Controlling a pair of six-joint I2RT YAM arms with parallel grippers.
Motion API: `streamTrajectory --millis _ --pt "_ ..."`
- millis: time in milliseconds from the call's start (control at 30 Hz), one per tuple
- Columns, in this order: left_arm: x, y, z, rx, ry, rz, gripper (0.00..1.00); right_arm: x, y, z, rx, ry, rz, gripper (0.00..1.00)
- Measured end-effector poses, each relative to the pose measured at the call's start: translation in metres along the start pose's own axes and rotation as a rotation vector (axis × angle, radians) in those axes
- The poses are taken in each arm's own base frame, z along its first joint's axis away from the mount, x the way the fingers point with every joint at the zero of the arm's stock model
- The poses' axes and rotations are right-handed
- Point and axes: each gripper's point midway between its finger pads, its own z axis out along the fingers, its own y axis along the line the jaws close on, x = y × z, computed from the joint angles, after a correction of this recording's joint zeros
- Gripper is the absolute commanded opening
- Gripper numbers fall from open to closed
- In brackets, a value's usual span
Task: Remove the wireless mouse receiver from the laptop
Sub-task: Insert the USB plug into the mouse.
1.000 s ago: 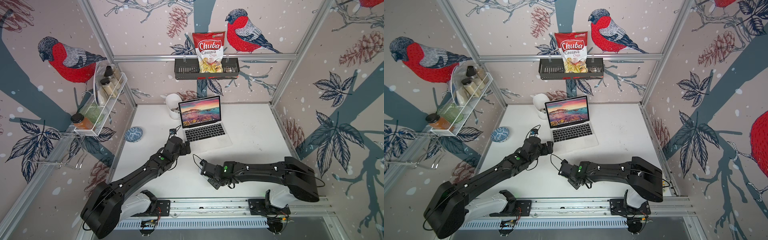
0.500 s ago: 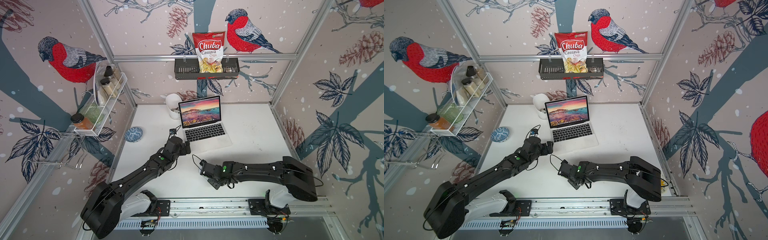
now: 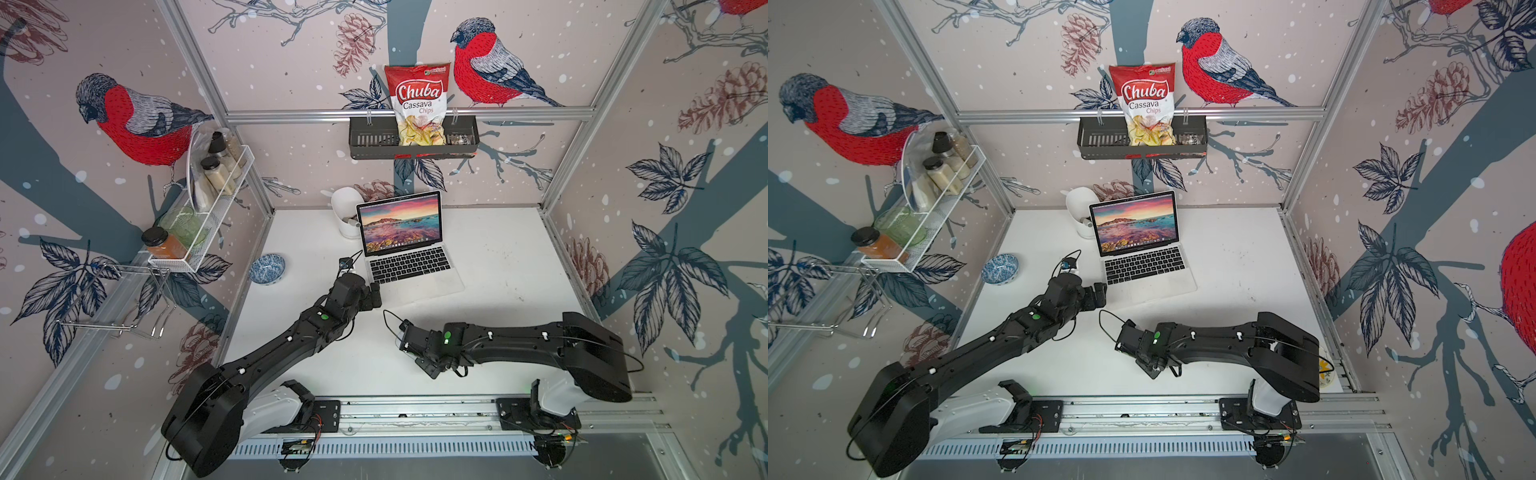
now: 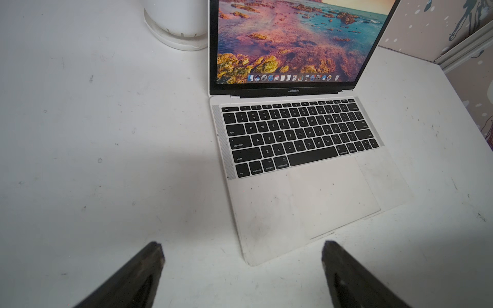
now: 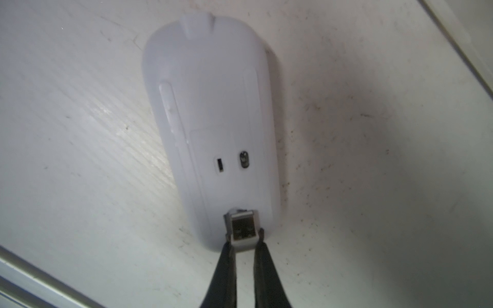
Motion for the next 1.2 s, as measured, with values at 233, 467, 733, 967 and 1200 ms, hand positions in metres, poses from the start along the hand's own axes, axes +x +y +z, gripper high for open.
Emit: streamTrajectory --millis 233,467,733,967,1200 --pt "0.0005 0.0002 0.0005 -0.001 0.002 0.001 0.97 0.0003 -0.0007 0.0003 0.005 0.003 -0.002 0.15" --pt "-0.0009 -0.0008 0.0011 0.003 -0.004 -0.001 0.97 -0.0014 0.0004 -0.0011 0.007 -0.002 -0.010 0.11" --pt "-0.0032 -0.0023 0.0011 0.008 -0.013 -0.004 0.97 -0.0042 0.0023 -0.0004 0.010 -0.001 -0.058 0.06" --pt "-0.0032 -0.0022 0.0011 0.008 -0.013 -0.001 0.97 -0.0034 -0.0011 -0.0022 0.022 0.001 -0.089 0.05" --pt "-0.0020 -0.0019 0.0024 0.005 -0.009 0.001 0.97 -0.0019 -0.0021 -0.0036 0.021 -0.002 -0.094 0.04"
